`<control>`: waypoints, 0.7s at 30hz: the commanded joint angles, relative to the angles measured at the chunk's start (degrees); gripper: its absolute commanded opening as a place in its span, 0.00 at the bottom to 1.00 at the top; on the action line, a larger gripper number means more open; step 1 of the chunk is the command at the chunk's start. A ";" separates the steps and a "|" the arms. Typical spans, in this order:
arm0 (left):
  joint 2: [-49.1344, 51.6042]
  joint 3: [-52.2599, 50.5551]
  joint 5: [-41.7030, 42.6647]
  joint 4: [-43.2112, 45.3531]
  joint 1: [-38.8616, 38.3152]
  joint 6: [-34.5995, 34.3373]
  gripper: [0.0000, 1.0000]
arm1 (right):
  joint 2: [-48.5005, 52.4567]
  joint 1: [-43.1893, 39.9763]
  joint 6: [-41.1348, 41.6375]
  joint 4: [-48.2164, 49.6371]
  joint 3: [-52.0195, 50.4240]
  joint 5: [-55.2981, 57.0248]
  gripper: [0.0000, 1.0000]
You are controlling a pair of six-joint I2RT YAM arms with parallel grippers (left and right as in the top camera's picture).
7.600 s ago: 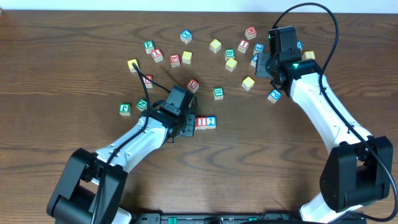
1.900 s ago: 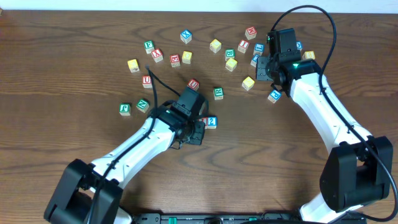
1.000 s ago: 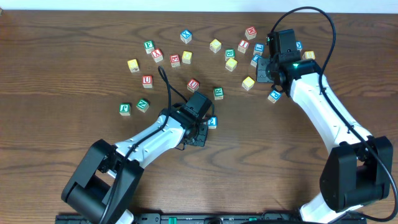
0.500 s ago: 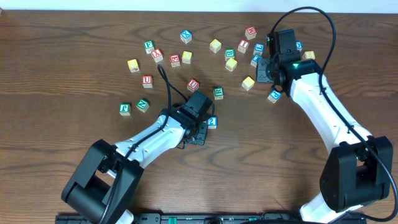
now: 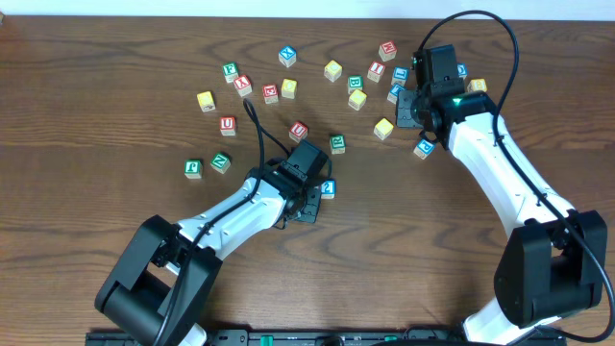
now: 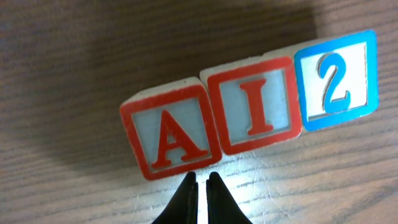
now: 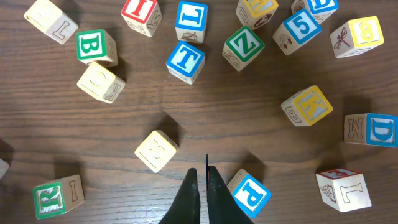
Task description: Spell out AI2
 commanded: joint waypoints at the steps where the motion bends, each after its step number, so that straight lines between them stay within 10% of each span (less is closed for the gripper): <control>1: 0.28 -0.61 -0.98 0.46 0.15 0.68 0.08 | -1.01 0.04 -0.15 0.13 1.03 -0.13 0.01; 21: 0.28 -0.61 -1.01 0.94 0.15 1.55 0.08 | -1.01 0.04 -0.15 0.13 1.03 -0.15 0.01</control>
